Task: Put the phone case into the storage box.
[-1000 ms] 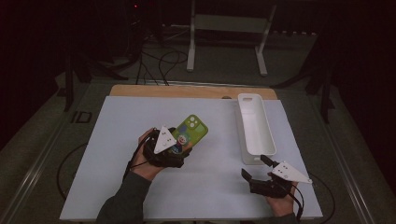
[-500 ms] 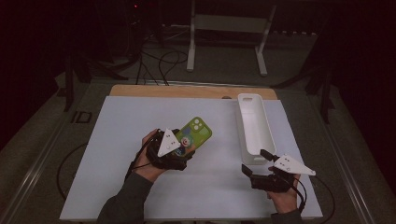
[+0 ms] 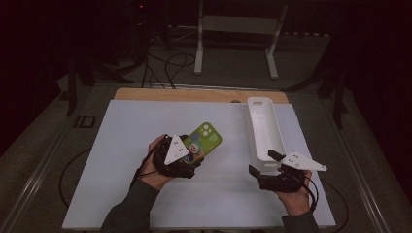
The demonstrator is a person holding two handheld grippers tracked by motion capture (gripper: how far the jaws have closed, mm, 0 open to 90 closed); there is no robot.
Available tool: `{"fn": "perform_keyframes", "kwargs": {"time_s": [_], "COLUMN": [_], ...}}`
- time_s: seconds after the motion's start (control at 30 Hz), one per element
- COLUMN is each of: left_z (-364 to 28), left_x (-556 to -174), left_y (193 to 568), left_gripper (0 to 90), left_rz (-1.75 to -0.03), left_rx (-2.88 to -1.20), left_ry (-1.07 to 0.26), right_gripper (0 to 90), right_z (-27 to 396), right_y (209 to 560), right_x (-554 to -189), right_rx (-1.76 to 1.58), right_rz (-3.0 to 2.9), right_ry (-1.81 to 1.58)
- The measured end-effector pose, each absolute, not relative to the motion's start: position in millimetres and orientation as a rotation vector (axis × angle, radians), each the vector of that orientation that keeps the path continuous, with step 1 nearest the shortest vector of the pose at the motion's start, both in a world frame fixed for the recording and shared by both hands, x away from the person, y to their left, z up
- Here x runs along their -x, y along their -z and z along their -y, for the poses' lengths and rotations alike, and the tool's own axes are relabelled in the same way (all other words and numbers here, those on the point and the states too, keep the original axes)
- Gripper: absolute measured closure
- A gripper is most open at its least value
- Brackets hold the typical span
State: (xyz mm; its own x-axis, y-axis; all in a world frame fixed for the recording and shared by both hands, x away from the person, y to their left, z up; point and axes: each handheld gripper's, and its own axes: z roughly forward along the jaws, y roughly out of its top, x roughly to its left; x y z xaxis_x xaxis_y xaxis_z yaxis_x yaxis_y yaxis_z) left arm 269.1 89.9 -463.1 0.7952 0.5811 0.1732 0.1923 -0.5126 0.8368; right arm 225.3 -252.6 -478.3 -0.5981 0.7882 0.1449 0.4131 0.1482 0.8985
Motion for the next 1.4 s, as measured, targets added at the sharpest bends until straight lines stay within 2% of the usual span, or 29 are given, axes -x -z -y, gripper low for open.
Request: {"fn": "perform_keyframes", "kwargs": {"time_s": [0.37,1.4], "left_z": [-85,-65], "left_x": [-269,-264], "left_y": [461,459], "left_gripper": [15.8,15.8], "left_rz": [-0.553,-0.480], "left_rx": [-2.086,-2.089], "left_ry": [-0.557,-0.554], "right_gripper": [8.8,8.8], "right_z": [246,230], "right_y": [462,447], "right_x": [-238,-257], "right_rx": [-1.174,-1.215], "right_rz": [-2.118,-2.183], "right_ry": [-1.420,-1.519]}}
